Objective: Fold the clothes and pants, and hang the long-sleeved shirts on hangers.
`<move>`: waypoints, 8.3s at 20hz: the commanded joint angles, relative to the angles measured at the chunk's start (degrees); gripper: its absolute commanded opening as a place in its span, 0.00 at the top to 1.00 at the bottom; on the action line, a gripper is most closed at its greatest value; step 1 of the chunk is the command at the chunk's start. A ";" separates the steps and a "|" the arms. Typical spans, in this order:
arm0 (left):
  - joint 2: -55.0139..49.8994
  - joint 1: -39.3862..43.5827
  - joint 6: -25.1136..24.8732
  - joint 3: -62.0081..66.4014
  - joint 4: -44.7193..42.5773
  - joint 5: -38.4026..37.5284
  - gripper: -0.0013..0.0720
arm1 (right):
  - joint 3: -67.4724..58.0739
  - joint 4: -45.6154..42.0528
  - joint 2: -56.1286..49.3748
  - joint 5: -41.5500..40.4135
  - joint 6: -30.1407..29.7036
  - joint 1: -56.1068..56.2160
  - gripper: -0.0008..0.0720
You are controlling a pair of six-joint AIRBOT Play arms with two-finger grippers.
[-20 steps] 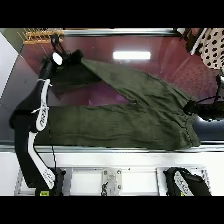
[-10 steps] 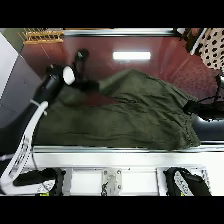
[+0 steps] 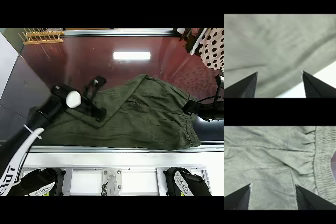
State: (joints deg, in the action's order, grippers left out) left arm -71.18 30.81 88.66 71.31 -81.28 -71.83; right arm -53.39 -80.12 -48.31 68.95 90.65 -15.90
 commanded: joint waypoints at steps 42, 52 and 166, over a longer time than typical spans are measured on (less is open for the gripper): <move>-41.29 -31.32 -35.21 30.86 3.17 -5.60 0.97 | 0.04 5.33 0.00 0.46 0.00 0.02 0.18; -39.60 -30.73 -32.04 43.12 2.89 -8.55 0.97 | 0.00 4.74 0.02 0.46 0.00 -0.13 0.18; -39.67 -30.73 -32.02 43.43 3.43 -15.15 0.97 | -59.19 9.66 -73.29 2.84 -32.02 -11.80 0.59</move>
State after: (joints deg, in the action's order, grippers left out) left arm -110.83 0.05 56.66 114.69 -77.82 -87.00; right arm -112.60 -70.43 -121.62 71.66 58.78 -27.75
